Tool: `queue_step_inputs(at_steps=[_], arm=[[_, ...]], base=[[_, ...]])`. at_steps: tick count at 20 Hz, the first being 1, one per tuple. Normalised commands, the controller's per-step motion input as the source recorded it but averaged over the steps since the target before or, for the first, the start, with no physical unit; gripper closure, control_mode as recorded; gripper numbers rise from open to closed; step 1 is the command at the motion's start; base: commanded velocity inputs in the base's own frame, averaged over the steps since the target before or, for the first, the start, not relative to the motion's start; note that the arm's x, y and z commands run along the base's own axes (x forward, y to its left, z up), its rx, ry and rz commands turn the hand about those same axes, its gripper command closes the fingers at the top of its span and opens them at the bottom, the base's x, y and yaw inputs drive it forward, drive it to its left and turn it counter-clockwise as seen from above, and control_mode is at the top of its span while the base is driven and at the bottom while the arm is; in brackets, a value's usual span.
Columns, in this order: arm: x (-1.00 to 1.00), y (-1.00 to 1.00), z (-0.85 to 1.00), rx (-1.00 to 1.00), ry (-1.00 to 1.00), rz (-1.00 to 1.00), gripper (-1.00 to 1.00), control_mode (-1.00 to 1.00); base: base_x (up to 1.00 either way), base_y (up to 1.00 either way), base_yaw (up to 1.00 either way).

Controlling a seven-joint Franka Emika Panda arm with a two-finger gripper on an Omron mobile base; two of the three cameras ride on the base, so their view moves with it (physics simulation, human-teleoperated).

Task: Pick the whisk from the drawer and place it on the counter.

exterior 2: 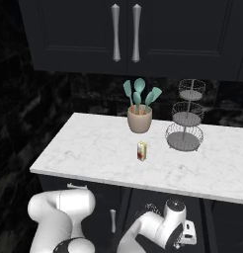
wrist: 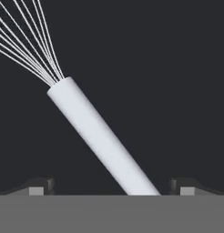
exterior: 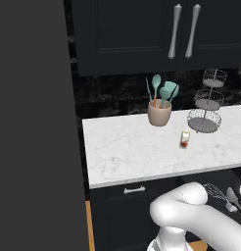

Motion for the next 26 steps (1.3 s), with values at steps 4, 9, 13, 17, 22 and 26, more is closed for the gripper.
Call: queue_step_inputs(at_steps=[4,9,13,17,22,26], arm=[[0.17,-0.18,-0.01,0.0,0.0,0.0,-1.0,-1.0],[0.02,-0.05,-0.16,0.0,0.0,0.0,1.0,-1.0],[0.0,0.0,-0.31,0.0,0.0,0.0,1.0,-1.0],[0.0,0.0,-0.18,0.0,0.01,0.0,1.0,-1.0],[-0.18,-0.05,-0.02,0.0,0.02,0.0,1.0,-1.0],[-0.69,-0.28,0.11,0.0,-0.01,-0.02,1.0,-1.0]], base=[[0.0,0.0,0.0],[0.0,0.0,0.0],[0.0,0.0,0.0],[0.0,0.0,0.0],[0.0,0.0,0.0],[0.0,0.0,0.0]])
